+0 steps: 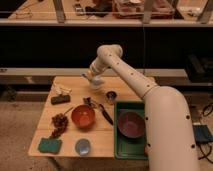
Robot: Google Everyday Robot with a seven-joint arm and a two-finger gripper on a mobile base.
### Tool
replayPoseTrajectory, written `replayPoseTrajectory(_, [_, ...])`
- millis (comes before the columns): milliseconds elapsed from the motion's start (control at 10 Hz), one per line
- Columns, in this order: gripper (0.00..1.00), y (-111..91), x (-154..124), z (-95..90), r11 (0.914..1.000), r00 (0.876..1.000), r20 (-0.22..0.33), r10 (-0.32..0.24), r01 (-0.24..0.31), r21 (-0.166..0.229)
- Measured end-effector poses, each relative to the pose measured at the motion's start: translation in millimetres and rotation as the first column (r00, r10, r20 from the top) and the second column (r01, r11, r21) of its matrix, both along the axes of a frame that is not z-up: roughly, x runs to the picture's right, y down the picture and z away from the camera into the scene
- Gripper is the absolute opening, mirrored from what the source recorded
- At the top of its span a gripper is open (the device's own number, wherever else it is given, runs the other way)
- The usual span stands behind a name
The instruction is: Place towel in paper cup
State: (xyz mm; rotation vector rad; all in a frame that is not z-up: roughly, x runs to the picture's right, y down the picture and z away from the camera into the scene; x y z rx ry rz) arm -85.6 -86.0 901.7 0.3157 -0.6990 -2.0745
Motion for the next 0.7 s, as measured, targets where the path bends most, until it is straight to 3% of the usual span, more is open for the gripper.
replayPoseTrajectory(300, [0.60,3,-1,5.5,0.9988,1.000,0.006,0.011,-0.010,-0.048])
replayPoseTrajectory(700, [0.60,-15,18,-5.2,0.9968,0.997,0.022,0.070,-0.069,-0.041])
